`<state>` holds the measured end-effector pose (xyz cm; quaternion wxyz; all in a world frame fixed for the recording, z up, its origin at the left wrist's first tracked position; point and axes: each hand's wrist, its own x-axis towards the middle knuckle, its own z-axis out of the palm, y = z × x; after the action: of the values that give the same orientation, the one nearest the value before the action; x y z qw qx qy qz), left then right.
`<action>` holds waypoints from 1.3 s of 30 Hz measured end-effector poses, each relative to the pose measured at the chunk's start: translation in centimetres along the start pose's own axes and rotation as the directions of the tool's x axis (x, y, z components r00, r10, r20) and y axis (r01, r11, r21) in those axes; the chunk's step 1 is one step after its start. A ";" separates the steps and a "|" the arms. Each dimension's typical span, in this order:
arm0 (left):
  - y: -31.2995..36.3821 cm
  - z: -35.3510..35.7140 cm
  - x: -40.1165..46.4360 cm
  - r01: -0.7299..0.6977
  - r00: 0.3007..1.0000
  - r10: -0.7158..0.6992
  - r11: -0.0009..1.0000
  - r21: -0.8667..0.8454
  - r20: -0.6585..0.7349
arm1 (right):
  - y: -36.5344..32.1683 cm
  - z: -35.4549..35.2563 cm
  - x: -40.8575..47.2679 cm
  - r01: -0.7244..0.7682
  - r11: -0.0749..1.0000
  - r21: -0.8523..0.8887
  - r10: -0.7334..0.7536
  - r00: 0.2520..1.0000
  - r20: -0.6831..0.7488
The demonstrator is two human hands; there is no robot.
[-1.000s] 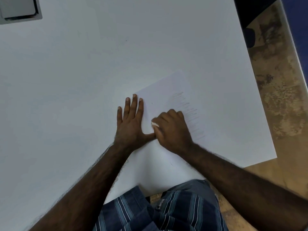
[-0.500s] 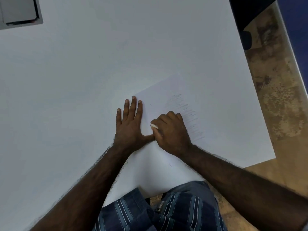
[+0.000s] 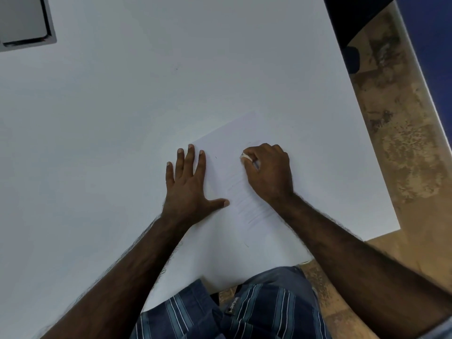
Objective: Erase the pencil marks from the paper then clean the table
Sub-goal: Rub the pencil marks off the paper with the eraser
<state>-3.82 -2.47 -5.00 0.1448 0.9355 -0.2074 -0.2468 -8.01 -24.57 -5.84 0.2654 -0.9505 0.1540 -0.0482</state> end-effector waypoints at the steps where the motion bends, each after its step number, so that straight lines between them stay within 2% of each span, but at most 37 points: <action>1: 0.3 -0.3 0.1 -0.012 1.000 0.011 1.000 -0.013 -0.021 | 0.1 0.1 0.0 0.000 1.000 0.008 0.000 1.000 -0.004; 5: 1.7 -1.2 1.3 -0.141 0.984 0.132 0.988 -0.068 -0.123 | 0.2 0.5 -0.1 -0.020 1.000 0.024 0.020 1.000 -0.014; 10: 2.8 -1.0 3.6 -0.154 0.988 0.154 0.987 -0.052 0.000 | -0.2 0.5 -0.6 0.002 1.000 0.000 -0.002 1.000 0.001; 13: 2.6 -0.7 4.1 -0.132 0.991 0.133 0.991 -0.034 0.023 | -0.6 0.6 -1.3 0.087 0.995 -0.040 -0.085 0.995 0.047; 17: 2.5 -0.7 4.1 -0.144 0.989 0.145 0.989 -0.044 0.018 | -0.9 0.4 -1.6 0.297 0.950 -0.095 -0.285 0.951 0.119; 19: 2.6 -0.8 4.2 -0.143 0.989 0.144 0.989 -0.046 0.023 | -0.4 -0.2 0.0 0.262 0.952 -0.159 -0.254 0.965 0.069; 23: 2.7 -0.8 4.3 -0.123 0.991 0.124 0.992 -0.041 0.039 | 0.8 -0.8 2.6 0.048 0.982 -0.184 -0.058 0.997 -0.050; 24: 2.7 -0.8 4.3 -0.124 0.991 0.126 0.991 -0.043 0.040 | 0.5 -0.7 2.2 0.064 0.983 -0.170 -0.072 0.997 -0.041; 27: 2.6 -0.7 4.3 -0.128 0.991 0.130 0.991 -0.048 0.038 | -1.0 -0.1 -0.9 0.266 0.956 -0.125 -0.256 0.962 0.092; 29: 2.6 -0.7 4.3 -0.128 0.990 0.130 0.991 -0.047 0.045 | -1.1 -0.3 -1.7 0.338 0.931 -0.140 -0.318 0.937 0.147; 33: 2.7 -0.8 4.4 -0.129 0.990 0.132 0.990 -0.049 0.049 | -0.1 -0.6 2.0 0.137 0.965 -0.224 -0.139 0.990 0.005; 35: 2.7 -0.8 4.3 -0.129 0.990 0.131 0.991 -0.046 0.053 | -0.2 -0.6 2.6 0.063 0.972 -0.226 -0.070 0.997 -0.021; 37: 2.7 -0.7 4.3 -0.131 0.990 0.134 0.990 -0.046 0.050 | -1.3 -0.2 0.9 0.107 0.971 -0.212 -0.107 0.994 0.015; 39: 2.6 -0.6 4.3 -0.132 0.990 0.133 0.991 -0.039 0.046 | -2.2 0.3 -1.6 0.204 0.962 -0.180 -0.185 0.976 0.118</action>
<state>-0.92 -6.64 -5.31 0.1727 0.9105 -0.2680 -0.2631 -8.85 -22.13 -4.93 0.1745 -0.9833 0.0503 -0.0117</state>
